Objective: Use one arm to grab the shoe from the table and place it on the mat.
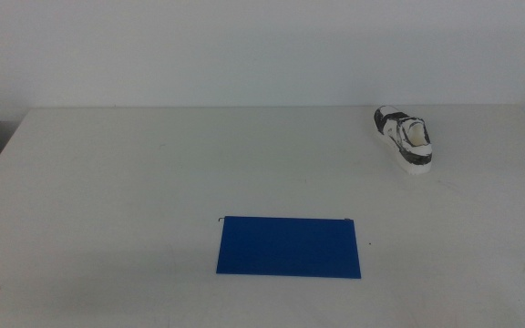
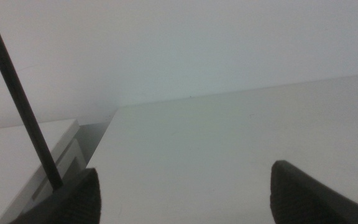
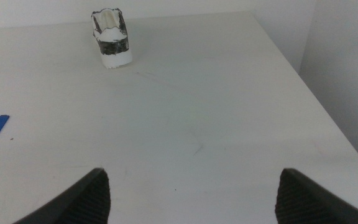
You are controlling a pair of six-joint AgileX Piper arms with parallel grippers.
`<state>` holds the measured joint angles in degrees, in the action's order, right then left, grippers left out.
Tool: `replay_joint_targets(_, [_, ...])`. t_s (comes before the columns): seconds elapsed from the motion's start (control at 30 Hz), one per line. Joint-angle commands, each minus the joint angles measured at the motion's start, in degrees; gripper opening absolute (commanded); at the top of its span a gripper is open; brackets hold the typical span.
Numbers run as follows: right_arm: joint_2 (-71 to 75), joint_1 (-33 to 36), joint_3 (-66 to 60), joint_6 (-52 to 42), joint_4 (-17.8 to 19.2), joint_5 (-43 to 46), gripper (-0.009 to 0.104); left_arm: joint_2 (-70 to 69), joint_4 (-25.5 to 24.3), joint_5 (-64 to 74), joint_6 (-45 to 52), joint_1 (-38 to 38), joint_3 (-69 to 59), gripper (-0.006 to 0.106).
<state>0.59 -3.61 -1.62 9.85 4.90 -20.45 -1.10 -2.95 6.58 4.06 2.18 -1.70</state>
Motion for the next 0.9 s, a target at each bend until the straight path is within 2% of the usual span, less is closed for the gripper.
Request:
replay_joint_targets(0.0, [0.9,-0.1,1.5,-0.4,0.0,2.5,0.078,-0.4,0.5,-4.7,-0.4,-0.3,-0.3,0.094])
replay_joint_targets(0.23, [-6.0,-0.1,12.8,-0.2,-0.8,-3.6,0.078,-0.4,0.5,-4.7,-0.4,-0.3,-0.3,0.094])
replay_joint_targets(0.63, [-30.0,-0.1,33.9,-0.7,-0.8,-4.0,0.078,-0.4,0.5,-4.7,-0.4,-0.3,-0.3,0.094])
replay_joint_targets(0.87, [-48.2,-0.1,56.5,-3.6,-1.1,-15.4,0.078,-0.4,0.5,-4.6,-0.4,-0.3,-0.3,0.094])
